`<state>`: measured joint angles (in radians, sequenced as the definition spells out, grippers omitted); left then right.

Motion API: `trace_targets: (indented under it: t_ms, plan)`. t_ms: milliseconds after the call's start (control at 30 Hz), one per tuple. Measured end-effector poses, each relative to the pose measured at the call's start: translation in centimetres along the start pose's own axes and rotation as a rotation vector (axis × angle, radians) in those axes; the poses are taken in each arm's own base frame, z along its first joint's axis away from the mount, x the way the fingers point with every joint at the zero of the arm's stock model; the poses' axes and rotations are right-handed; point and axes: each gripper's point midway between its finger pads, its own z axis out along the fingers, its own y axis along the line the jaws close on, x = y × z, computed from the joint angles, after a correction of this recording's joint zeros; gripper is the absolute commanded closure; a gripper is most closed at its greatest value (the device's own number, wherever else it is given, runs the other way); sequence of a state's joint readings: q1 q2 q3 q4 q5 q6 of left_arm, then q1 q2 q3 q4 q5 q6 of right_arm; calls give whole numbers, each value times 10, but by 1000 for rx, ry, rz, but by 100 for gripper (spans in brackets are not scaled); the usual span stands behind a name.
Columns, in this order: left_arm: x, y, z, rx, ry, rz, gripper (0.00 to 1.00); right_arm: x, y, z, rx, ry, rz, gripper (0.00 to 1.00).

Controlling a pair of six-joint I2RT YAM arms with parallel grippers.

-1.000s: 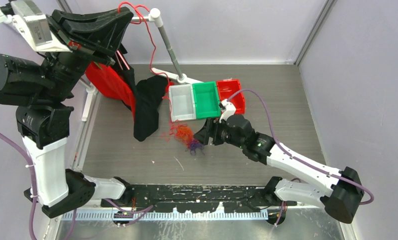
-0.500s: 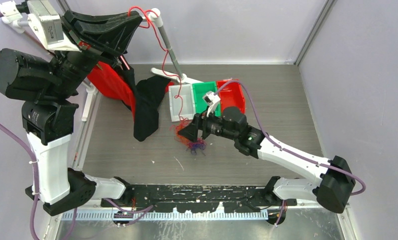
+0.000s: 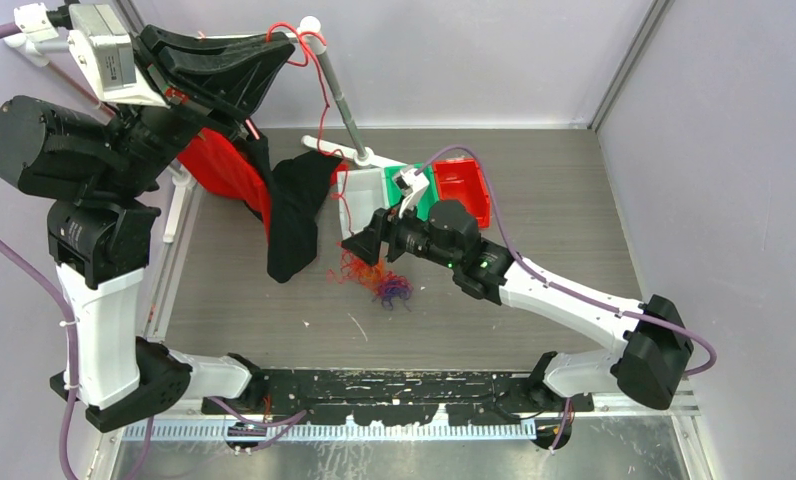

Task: Untangle the cables

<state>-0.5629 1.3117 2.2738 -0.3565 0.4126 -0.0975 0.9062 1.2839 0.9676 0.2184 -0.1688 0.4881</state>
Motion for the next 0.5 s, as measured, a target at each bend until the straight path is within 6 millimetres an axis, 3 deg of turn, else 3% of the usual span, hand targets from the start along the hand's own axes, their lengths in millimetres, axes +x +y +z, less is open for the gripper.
trace_targets:
  t_ms: [300,500]
  plan:
    - [1,-2,0,11,4,-2,100,-2,-7,0,45,-5,-12,28]
    - [2,-3,-1,17,7,-4,100,-4,-18,6,97,-33,-16,43]
